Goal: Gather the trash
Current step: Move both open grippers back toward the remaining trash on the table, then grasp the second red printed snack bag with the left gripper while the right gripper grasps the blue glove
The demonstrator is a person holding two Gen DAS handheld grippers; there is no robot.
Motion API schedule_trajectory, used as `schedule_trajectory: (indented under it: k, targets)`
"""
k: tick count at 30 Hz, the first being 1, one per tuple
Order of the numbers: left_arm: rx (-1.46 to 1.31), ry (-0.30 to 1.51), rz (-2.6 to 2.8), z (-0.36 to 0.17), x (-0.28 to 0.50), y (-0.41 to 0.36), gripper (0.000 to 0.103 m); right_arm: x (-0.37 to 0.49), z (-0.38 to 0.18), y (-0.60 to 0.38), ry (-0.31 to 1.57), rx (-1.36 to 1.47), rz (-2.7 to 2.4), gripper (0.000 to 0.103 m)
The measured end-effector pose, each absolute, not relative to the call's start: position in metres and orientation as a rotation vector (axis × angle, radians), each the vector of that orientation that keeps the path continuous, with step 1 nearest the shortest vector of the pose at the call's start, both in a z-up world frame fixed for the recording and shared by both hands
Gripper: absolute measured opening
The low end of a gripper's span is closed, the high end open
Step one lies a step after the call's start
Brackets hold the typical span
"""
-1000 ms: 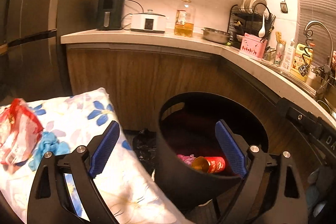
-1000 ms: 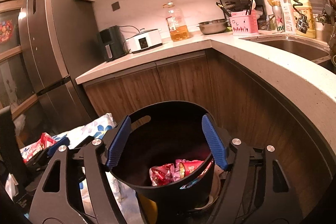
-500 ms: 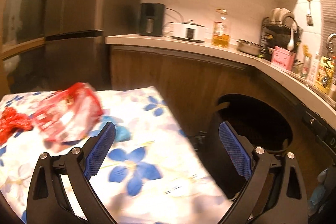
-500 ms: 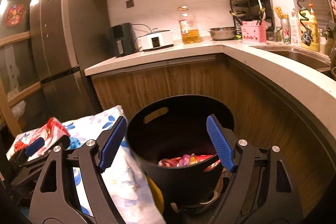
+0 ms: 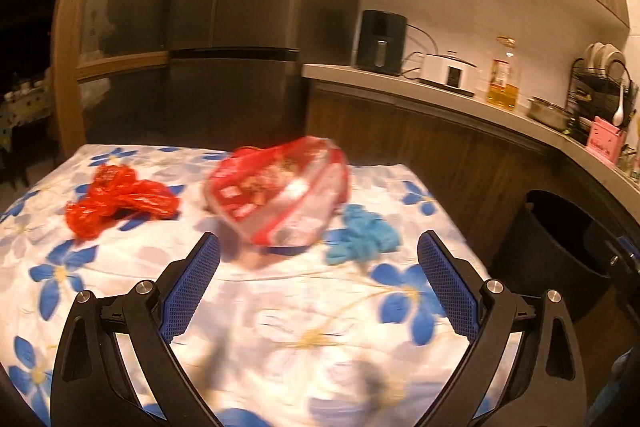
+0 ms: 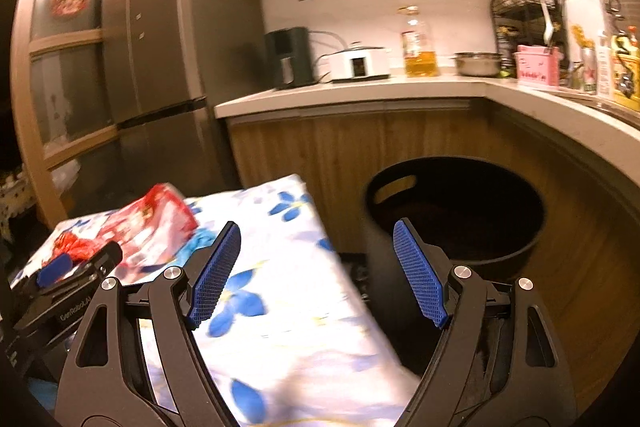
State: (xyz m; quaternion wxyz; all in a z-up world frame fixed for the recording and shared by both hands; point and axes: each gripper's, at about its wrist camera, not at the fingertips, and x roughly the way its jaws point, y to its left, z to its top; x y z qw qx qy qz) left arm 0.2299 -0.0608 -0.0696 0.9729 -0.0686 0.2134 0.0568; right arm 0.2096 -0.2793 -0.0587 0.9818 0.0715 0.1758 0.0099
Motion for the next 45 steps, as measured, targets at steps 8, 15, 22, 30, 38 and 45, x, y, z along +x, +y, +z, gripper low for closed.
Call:
schedule_trajectory:
  k: [8,15,22,30,38,45]
  targets:
    - [-0.186,0.441,0.180,-0.076,0.229,-0.010,0.095,0.230,-0.081,-0.219,0.405,0.106,0.094,0.078]
    - [-0.244,0.466,0.202,-0.081,0.247,0.016,0.095,0.247,-0.090,-0.189,0.423,0.094,0.109,0.078]
    - [-0.265,0.492,0.194,-0.087,0.281,0.018,0.089,0.266,-0.098,-0.183,0.441,0.120,0.096,0.078]
    - [-0.304,0.581,0.170,-0.101,0.310,0.018,0.063,0.292,-0.108,-0.172,0.497,0.128,0.119,0.078]
    - [-0.325,0.640,0.134,-0.117,0.318,0.021,0.009,0.316,-0.120,-0.160,0.561,0.143,0.145,0.076]
    - [-0.331,0.560,0.129,-0.105,0.292,0.026,0.000,0.328,-0.128,-0.144,0.598,0.102,0.162,0.062]
